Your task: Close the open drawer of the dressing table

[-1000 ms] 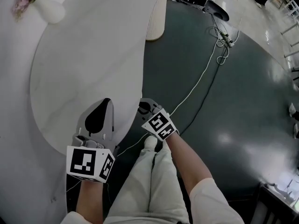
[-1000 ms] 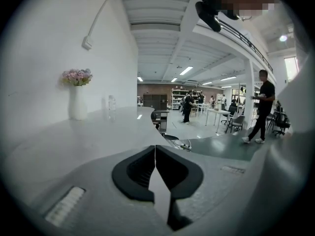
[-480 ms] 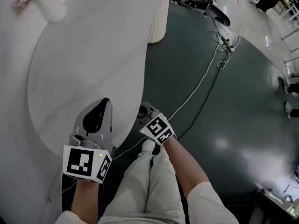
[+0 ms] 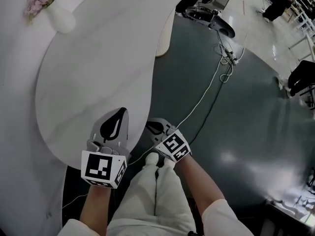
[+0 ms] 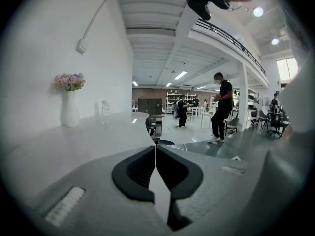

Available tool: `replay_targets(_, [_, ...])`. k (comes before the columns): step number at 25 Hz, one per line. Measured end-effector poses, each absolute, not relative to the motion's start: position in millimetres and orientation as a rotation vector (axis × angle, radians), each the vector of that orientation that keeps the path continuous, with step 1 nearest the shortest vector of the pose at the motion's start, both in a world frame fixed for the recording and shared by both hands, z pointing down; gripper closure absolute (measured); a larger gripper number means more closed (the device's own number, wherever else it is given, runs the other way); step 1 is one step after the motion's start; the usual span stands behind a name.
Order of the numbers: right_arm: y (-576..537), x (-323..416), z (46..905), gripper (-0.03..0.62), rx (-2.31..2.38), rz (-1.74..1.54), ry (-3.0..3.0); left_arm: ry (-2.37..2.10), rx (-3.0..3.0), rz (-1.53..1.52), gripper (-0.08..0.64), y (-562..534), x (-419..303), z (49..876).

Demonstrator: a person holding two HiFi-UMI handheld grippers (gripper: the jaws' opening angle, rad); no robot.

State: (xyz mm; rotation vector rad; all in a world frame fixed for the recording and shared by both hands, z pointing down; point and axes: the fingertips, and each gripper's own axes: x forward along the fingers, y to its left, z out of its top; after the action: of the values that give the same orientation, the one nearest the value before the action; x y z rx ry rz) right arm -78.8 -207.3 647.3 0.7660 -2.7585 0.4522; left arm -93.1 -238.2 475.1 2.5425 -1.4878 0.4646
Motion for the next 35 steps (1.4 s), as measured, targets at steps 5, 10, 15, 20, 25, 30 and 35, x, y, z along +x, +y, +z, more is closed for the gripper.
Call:
replay_targets(5, [-205.8,-56.9,628.6,0.595,0.841,0.477,-2.691,-1.474,2.546,0.455,0.541,-237.2,-89.4,460.8])
replay_targets(10, [-196.5,-35.2,615.9,0.595,0.888,0.495,-2.610,-1.481,2.546,0.443,0.541,-233.3,-88.1,440.9])
replay_targets(15, [-187.6,-18.2,589.6,0.595,0.907,0.459,-2.553,-1.479,2.566,0.420,0.541,-224.5,-82.8,416.5])
replay_targets(20, [-183.6,-5.2,553.5,0.595,0.928,0.427,-2.525,-1.500,2.569,0.408,0.541,-220.3,-83.2,391.4])
replay_targets(25, [-172.2,1.3,505.5,0.595,0.930,0.415,-2.541,-1.531,2.554,0.382,0.541,-212.4,-83.6,365.7])
replay_targets(30, [-168.4,5.6,462.6,0.595,0.939,0.336,-2.539,-1.550,2.570,0.351,0.541,-209.9,-81.3,337.2])
replay_targets(35, [-171.4,6.5,416.9,0.595,0.980,0.221,-2.550,-1.576,2.617,0.299,0.541,-215.8,-81.1,306.9])
